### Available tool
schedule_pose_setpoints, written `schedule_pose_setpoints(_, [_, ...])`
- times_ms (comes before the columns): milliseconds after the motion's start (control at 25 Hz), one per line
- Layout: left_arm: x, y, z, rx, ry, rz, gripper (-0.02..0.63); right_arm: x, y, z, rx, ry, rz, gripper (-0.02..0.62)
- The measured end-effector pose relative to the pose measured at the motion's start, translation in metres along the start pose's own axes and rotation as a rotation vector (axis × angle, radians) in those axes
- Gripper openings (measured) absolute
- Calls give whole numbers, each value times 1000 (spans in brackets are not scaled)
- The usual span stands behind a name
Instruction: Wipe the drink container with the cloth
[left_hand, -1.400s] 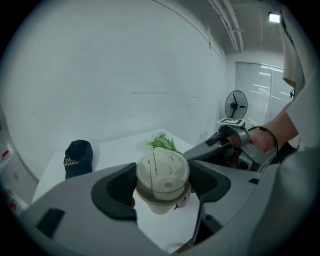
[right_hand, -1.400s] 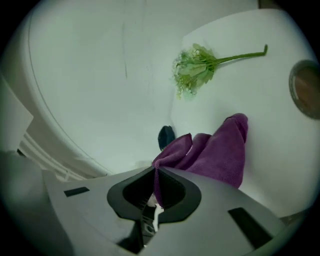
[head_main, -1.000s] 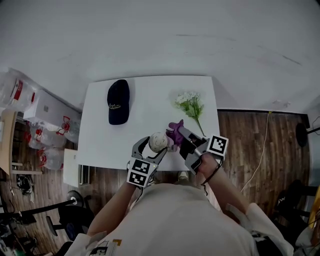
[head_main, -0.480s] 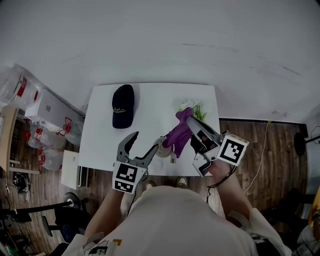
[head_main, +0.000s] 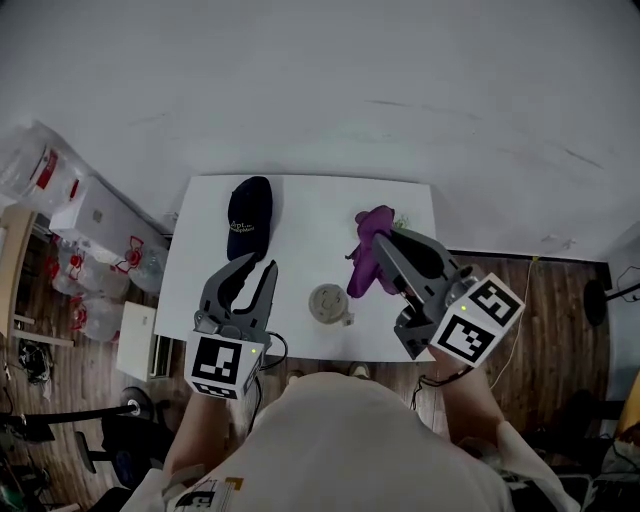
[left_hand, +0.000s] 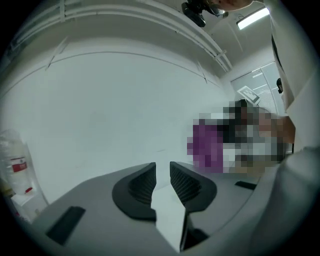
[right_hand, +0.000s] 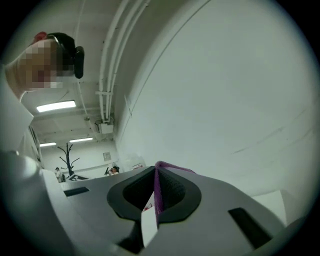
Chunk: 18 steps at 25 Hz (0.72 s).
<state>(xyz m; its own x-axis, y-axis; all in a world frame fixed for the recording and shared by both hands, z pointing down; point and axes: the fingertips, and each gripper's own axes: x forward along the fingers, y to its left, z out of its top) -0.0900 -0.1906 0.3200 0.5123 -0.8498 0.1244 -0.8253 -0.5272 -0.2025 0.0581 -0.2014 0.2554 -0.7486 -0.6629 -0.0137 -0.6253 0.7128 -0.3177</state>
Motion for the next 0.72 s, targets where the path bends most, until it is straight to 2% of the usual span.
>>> schedule_pose_setpoints(160, [-9, 13, 27, 31, -53, 34, 79, -2, 22, 20, -172, 5, 2, 38])
schedule_pose_setpoints(320, [-22, 22, 46, 50, -91, 51, 60, -5, 39, 33, -251, -7, 12, 38])
schedule_pose_setpoints(600, [-34, 32, 65, 66, -89, 68, 43, -8, 59, 41, -436, 10, 13, 38])
schedule_pose_setpoints(720, [-34, 33, 54, 63, -60, 59, 40, -7, 61, 39, -451, 18, 18, 38])
